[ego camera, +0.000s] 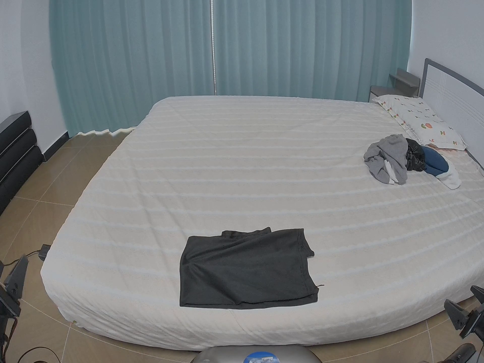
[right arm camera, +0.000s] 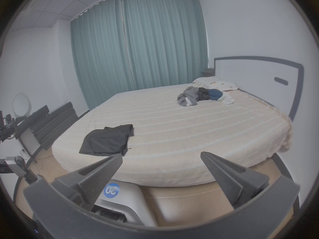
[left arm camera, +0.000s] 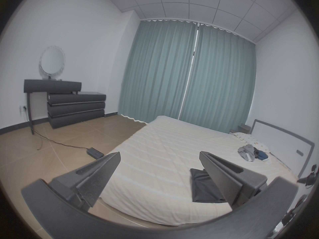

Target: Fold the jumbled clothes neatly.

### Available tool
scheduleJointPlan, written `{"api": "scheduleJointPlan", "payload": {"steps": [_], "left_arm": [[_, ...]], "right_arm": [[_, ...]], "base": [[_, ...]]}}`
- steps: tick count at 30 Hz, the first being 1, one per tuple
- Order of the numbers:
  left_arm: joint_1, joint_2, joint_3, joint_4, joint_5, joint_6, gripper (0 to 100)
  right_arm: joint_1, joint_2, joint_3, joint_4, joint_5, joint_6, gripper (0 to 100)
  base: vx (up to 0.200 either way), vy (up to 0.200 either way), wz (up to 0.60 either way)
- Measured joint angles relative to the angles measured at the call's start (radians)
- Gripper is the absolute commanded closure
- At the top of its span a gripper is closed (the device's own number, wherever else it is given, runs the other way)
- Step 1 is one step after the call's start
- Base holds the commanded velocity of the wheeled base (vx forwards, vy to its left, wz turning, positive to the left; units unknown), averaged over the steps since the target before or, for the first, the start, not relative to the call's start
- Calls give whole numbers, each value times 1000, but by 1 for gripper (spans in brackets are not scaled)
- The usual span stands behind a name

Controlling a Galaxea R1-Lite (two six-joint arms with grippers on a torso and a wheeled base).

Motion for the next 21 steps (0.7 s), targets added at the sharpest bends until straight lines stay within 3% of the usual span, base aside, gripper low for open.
{"api": "scheduleJointPlan", "payload": {"steps": [11, 18, 21], "left_arm": [[146, -284, 5, 186, 10, 108, 0], [176, -352, 34, 173, 10, 136, 0], [178, -362, 70, 84, 1, 137, 0]], "right_arm": [[-68, -256, -31, 147, -10, -109, 0], [-89, -321, -21, 150, -10, -113, 0], [-89, -331, -8, 89, -14, -112, 0]], "base": [[0, 0, 0], [0, 0, 0], [0, 0, 0]]}}
